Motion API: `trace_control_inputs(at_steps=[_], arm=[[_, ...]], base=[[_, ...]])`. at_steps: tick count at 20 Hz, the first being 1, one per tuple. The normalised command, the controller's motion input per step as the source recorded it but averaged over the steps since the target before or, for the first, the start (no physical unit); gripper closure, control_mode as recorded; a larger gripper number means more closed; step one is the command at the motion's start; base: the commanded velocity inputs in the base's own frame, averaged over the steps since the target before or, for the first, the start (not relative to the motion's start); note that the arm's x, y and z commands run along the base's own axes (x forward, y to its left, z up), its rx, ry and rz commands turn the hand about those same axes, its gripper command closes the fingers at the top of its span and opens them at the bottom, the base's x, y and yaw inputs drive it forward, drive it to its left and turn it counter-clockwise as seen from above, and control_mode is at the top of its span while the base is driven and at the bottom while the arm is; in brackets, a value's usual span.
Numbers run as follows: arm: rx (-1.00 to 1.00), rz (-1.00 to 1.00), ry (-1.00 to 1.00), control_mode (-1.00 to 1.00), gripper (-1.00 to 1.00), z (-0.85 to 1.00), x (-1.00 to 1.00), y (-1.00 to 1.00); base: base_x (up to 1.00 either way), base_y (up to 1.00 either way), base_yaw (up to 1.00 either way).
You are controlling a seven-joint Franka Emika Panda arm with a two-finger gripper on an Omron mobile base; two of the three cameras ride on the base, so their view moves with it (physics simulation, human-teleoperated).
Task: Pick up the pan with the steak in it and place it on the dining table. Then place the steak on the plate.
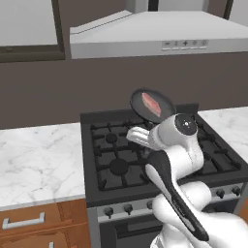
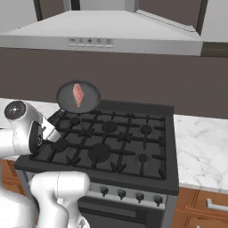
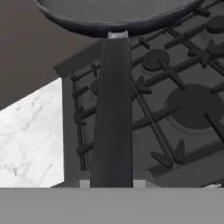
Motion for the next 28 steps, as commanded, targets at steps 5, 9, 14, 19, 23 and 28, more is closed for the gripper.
trace_control_inputs(at_steps=[5,9,14,19,23,28], arm=[[0.05,0.11,-0.04,-1.00,1.00,0.28,-0.98,-0.47],[0.02,0.12,0.00,-1.00,1.00,0.15,-1.00,-0.36],[0.00,0.07,-0.01,-1.00,1.00,0.00,-0.51,-0.13],[0.00,0.00,0.00,-1.00,1.00,0.00,0.00,0.00],[0.00,0.00,0.00,-1.00,1.00,-0.05,-0.15,-0.01],[0.00,0.00,0.00,1.00,1.00,0.00,0.00,0.00]], base=[[0.00,0.00,0.00],[0.00,0.00,0.00],[0.00,0.00,0.00],[0.00,0.00,0.00],[0.00,0.00,0.00],[-0.91,-0.13,0.07]])
